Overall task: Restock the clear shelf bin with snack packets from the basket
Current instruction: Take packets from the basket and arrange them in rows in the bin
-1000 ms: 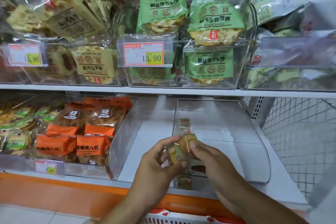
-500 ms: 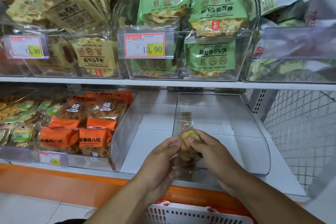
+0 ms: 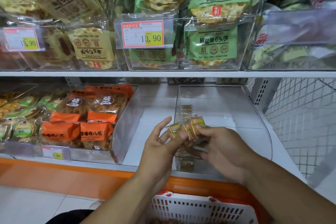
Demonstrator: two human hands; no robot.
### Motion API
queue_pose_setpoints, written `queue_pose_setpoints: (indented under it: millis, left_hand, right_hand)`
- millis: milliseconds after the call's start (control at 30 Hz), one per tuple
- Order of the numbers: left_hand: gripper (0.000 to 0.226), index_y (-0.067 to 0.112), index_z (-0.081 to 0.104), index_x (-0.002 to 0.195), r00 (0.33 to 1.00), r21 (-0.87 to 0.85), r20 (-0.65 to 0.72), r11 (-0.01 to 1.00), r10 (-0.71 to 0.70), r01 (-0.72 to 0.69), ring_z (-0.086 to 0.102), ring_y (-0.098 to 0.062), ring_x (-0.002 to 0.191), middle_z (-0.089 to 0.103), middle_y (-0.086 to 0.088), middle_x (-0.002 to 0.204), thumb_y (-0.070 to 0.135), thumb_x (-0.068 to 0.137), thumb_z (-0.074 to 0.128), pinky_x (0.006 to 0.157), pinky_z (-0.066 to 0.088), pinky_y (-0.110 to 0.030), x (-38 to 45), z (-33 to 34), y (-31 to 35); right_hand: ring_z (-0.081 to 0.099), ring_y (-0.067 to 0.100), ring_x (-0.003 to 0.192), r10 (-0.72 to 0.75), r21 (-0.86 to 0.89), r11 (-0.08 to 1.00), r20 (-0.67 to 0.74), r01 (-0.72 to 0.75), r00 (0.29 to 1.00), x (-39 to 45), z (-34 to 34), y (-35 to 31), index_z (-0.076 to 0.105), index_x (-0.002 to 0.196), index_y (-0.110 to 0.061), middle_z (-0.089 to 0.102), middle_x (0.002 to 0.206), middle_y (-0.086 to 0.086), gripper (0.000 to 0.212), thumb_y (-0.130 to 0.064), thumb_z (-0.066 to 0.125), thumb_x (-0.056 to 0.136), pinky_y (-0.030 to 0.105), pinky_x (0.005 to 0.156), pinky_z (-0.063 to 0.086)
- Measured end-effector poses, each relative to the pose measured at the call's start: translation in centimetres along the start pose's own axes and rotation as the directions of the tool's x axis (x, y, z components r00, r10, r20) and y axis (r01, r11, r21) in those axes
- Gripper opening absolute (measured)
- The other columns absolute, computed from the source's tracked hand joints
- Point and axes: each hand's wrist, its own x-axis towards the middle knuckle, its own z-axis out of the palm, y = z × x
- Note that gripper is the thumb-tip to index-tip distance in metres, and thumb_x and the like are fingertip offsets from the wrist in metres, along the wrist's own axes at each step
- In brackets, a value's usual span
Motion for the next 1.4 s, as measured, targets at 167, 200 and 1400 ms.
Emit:
queue_pose_setpoints:
  millis: [167, 200, 1400]
  left_hand:
    - [0.063, 0.013, 0.057, 0.134, 0.998, 0.005, 0.013, 0.999, 0.054, -0.054, 0.074, -0.023, 0.102, 0.076, -0.02, 0.111, 0.009, 0.074, 0.078, 0.081, 0.057, -0.022, 0.1, 0.3, 0.4]
    - [0.059, 0.014, 0.058, 0.134, 0.997, 0.031, 0.022, 0.997, 0.069, -0.07, 0.074, -0.022, 0.102, 0.076, -0.019, 0.11, 0.013, 0.078, 0.076, 0.082, 0.057, -0.022, 0.2, 0.3, 0.3]
    - [0.084, 0.02, 0.027, 0.157, 0.931, 0.952, 0.097, -0.241, -0.351, -0.19, -0.003, -0.035, 0.157, 0.004, -0.012, 0.171, 0.075, 0.095, 0.014, 0.126, 0.015, -0.053, 3.1, 4.5, -5.0]
  right_hand:
    - [0.067, 0.034, 0.114, -0.01, 0.206, 0.979, 0.062, -0.003, 0.998, -0.4, 0.3, 0.2, 0.062, 0.123, 0.007, 0.069, 0.121, 0.026, 0.033, -0.011, 0.044, 0.103, 0.044, 0.099, 0.054]
    - [0.066, 0.034, 0.117, -0.008, 0.202, 0.979, 0.106, -0.013, 0.994, -0.4, 0.3, 0.3, 0.062, 0.125, 0.007, 0.068, 0.123, 0.025, 0.033, -0.01, 0.044, 0.103, 0.043, 0.102, 0.053]
    - [0.063, 0.028, 0.108, -0.431, -0.784, 0.611, -0.444, -0.108, 0.786, 21.0, -7.7, -0.7, 0.064, 0.127, -0.009, 0.065, 0.13, 0.014, 0.042, -0.006, 0.07, 0.085, 0.027, 0.091, 0.048]
